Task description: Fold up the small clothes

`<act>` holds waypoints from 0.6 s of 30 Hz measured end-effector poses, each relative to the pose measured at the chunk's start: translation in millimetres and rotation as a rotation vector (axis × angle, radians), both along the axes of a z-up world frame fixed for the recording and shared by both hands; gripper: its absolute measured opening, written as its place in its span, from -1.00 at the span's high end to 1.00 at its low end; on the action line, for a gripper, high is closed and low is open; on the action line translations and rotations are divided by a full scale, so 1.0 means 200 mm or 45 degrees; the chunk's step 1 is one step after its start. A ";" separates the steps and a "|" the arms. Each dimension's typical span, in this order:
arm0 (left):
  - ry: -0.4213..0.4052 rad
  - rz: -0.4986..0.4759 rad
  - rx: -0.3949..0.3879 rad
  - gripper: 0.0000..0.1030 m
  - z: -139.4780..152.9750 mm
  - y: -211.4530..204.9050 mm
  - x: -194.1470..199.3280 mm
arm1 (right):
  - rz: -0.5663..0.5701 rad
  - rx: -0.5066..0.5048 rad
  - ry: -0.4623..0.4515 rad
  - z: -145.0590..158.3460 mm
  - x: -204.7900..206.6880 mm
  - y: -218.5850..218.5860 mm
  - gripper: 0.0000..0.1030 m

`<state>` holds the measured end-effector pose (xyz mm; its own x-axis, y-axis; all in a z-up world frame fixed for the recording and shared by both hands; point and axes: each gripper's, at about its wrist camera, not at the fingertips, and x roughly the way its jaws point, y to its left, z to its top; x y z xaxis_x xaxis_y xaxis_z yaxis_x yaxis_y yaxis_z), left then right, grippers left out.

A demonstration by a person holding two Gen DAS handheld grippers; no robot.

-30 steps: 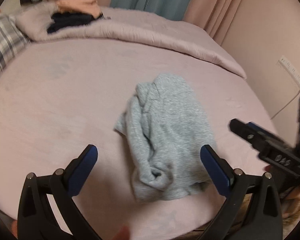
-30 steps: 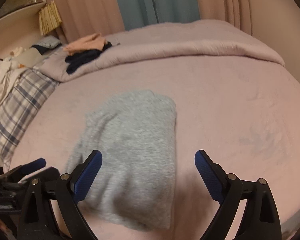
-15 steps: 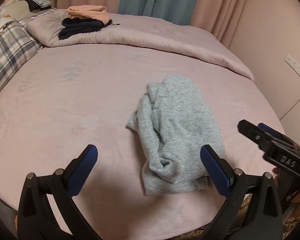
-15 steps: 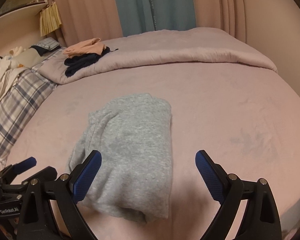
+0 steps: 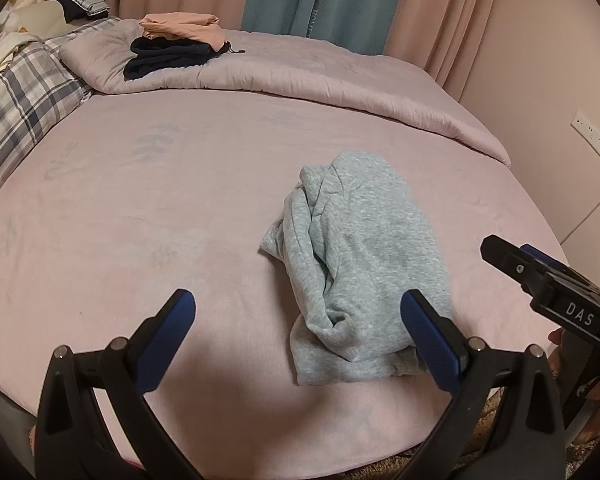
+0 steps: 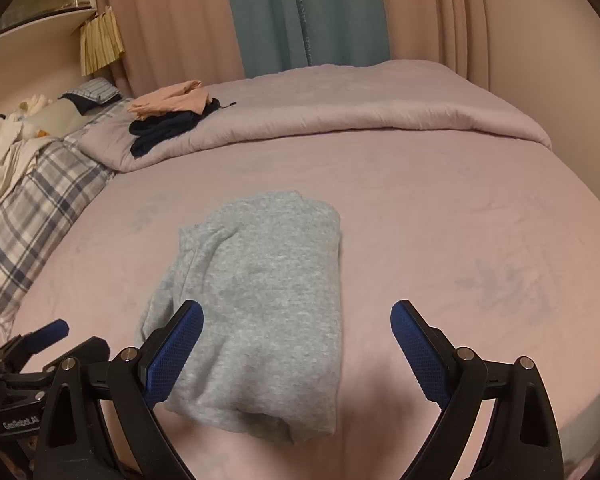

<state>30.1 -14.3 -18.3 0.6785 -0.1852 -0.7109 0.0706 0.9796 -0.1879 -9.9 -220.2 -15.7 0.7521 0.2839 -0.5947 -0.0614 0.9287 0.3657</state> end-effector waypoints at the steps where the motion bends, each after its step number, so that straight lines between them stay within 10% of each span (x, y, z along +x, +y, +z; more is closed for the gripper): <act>1: 0.001 0.000 -0.002 -0.99 0.00 0.00 0.00 | 0.000 0.000 0.002 0.00 0.00 0.00 -0.83; 18: -0.016 0.011 -0.032 -0.99 0.01 0.03 -0.03 | 0.014 -0.007 0.022 -0.01 -0.01 0.03 -0.83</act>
<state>24.9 -7.4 -16.7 0.6888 -0.1972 -0.6977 0.0648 0.9752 -0.2116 -10.9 -214.2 -17.0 0.7386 0.2890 -0.6091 -0.0656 0.9300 0.3617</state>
